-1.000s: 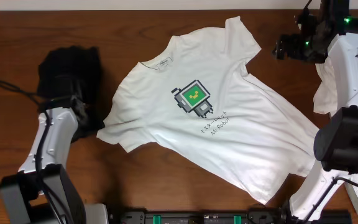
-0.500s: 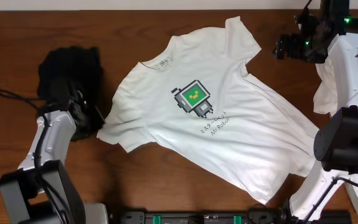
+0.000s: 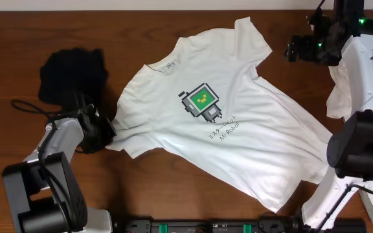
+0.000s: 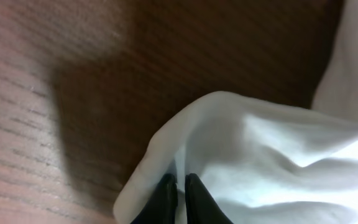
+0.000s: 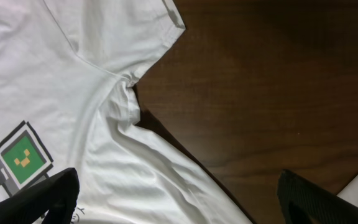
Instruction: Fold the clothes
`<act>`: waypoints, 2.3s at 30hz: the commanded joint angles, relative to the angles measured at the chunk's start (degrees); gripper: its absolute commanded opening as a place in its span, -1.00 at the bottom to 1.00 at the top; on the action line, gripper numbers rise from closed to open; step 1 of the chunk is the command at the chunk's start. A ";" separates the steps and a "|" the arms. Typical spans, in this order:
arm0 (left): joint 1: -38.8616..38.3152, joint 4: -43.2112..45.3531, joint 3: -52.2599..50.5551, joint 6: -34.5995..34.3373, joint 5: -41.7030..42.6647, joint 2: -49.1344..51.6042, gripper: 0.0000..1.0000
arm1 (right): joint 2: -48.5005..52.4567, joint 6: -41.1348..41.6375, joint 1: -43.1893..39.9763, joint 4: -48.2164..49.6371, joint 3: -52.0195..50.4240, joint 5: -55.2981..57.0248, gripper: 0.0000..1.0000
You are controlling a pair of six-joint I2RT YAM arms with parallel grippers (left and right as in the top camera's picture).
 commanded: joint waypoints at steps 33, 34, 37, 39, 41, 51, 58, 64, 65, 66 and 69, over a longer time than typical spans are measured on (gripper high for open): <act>8.61 -14.93 -2.01 -7.58 -15.45 -1.36 -0.88 | 0.04 -0.13 0.24 0.04 -0.09 -0.37 0.98; 8.61 -15.69 -2.01 -7.45 -15.45 -2.43 -0.88 | 0.04 -0.11 0.24 0.04 -0.09 -0.37 0.98; 8.55 -17.09 -1.97 -7.41 -14.97 -7.23 -0.87 | 0.04 -0.13 0.24 0.04 -0.09 -0.37 0.99; 8.52 -18.05 -1.46 -7.41 -13.42 -11.65 -0.86 | 0.04 -0.11 0.24 0.04 -0.09 -0.37 0.98; 8.55 -19.08 -0.61 -7.34 -11.04 -16.59 -0.75 | 0.04 -0.13 0.24 0.04 -0.09 -0.37 0.98; 7.23 -17.88 0.26 0.61 7.34 -37.46 -0.06 | 0.04 -0.11 0.24 0.04 -0.09 -0.37 0.98; 4.59 -17.35 0.26 0.57 7.34 -38.84 0.38 | 0.04 -0.11 0.24 0.04 -0.09 -0.37 0.98; 4.57 -17.73 0.24 0.57 7.34 -37.79 0.96 | 0.04 -0.07 0.24 1.46 -0.09 -0.48 0.99; 4.57 -17.75 0.24 0.57 7.34 -37.70 0.96 | 0.04 0.55 0.26 1.79 -0.09 -1.36 0.98; 4.57 -17.75 0.24 0.57 7.34 -37.66 0.96 | 0.04 1.49 0.31 1.51 -0.09 -2.36 0.99; 4.57 -17.75 0.24 0.57 7.34 -37.64 0.96 | -0.02 2.69 0.20 -0.74 -0.02 -5.99 0.99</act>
